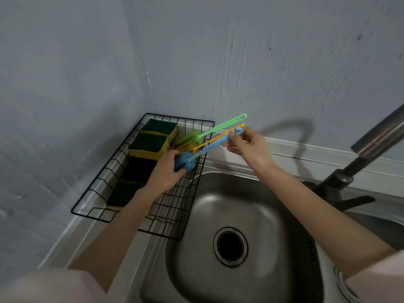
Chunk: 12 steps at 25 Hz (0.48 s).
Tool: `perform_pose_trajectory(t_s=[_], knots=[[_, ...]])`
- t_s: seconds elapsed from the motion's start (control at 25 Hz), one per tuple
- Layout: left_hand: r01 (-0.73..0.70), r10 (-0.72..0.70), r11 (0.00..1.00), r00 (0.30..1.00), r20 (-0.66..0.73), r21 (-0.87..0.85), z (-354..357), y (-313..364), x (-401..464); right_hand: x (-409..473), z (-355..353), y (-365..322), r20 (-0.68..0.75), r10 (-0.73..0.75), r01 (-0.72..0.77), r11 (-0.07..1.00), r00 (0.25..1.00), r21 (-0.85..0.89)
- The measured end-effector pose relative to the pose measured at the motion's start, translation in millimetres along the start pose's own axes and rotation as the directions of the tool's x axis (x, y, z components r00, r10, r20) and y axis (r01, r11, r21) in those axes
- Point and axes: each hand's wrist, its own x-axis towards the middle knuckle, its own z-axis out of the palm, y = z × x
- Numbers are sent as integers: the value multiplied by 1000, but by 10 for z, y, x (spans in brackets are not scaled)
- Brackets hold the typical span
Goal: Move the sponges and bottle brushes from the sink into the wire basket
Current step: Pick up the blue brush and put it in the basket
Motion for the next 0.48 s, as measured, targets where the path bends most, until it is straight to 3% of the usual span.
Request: perform_pose_trajectory(t_s=[0.16, 0.36, 0.48], knots=[[68, -67, 998, 997, 38, -7, 111, -134, 114, 100, 17, 258, 24, 79, -78, 996, 997, -43], [54, -54, 999, 996, 68, 2, 184, -154, 151, 125, -66, 361, -19, 123, -124, 987, 992, -102], [43, -44, 999, 995, 85, 10, 126, -81, 112, 83, -116, 309, -67, 115, -128, 958, 991, -257]])
